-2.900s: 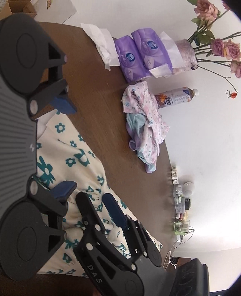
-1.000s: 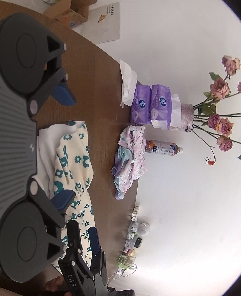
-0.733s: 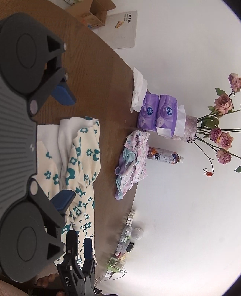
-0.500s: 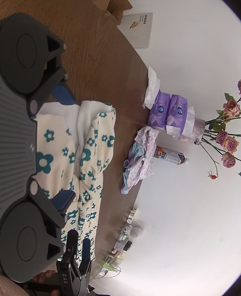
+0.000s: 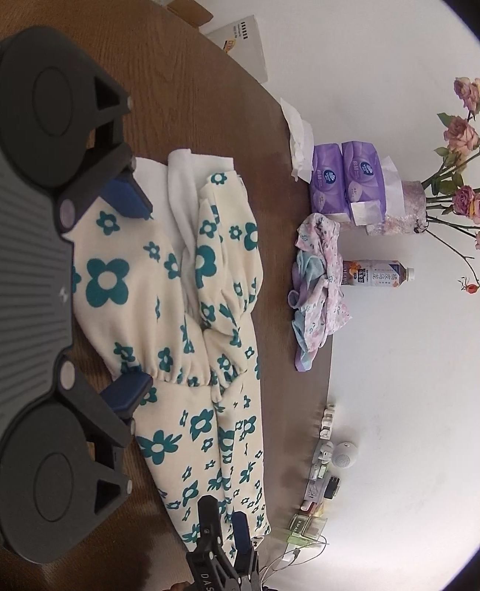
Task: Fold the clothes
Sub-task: 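Release the hem and raise both grippers above the flowered strip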
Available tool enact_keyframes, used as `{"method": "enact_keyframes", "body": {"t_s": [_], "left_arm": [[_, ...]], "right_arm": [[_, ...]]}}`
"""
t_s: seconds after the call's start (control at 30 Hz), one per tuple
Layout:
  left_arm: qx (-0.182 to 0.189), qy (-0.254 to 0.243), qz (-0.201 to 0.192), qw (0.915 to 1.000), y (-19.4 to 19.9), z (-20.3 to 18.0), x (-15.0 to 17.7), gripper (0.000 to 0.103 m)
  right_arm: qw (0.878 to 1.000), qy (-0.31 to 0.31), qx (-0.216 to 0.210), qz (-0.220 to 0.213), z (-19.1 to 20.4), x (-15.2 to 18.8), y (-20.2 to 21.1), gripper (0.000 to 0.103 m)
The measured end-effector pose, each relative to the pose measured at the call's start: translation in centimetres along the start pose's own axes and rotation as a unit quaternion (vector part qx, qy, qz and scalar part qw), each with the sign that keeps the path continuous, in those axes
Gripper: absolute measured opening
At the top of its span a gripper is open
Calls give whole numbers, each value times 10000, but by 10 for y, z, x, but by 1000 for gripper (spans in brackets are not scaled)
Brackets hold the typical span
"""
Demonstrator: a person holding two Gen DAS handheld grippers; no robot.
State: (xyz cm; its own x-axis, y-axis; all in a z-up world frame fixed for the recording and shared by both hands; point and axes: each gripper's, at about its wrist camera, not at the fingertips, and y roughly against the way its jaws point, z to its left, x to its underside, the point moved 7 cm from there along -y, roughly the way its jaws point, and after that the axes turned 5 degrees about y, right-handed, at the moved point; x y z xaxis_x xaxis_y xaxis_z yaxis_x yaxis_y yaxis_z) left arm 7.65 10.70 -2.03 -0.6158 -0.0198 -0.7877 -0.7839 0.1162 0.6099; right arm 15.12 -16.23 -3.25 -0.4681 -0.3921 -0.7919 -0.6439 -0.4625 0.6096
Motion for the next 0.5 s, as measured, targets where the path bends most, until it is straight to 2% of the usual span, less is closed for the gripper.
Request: {"method": "enact_keyframes", "body": {"t_s": [0.3, 0.4, 0.5], "left_arm": [[-26, -31, -4, 10000, -34, 17, -29, 89], [-183, 108, -151, 9997, -34, 18, -37, 89], [-107, 317, -350, 9988, -23, 10, -39, 93]], "right_arm": [[10000, -37, 79, 17, -2, -2, -9, 102], [9998, -113, 153, -49, -4, -3, -5, 102], [9989, -345, 227, -215, -5, -5, 8, 103]]}}
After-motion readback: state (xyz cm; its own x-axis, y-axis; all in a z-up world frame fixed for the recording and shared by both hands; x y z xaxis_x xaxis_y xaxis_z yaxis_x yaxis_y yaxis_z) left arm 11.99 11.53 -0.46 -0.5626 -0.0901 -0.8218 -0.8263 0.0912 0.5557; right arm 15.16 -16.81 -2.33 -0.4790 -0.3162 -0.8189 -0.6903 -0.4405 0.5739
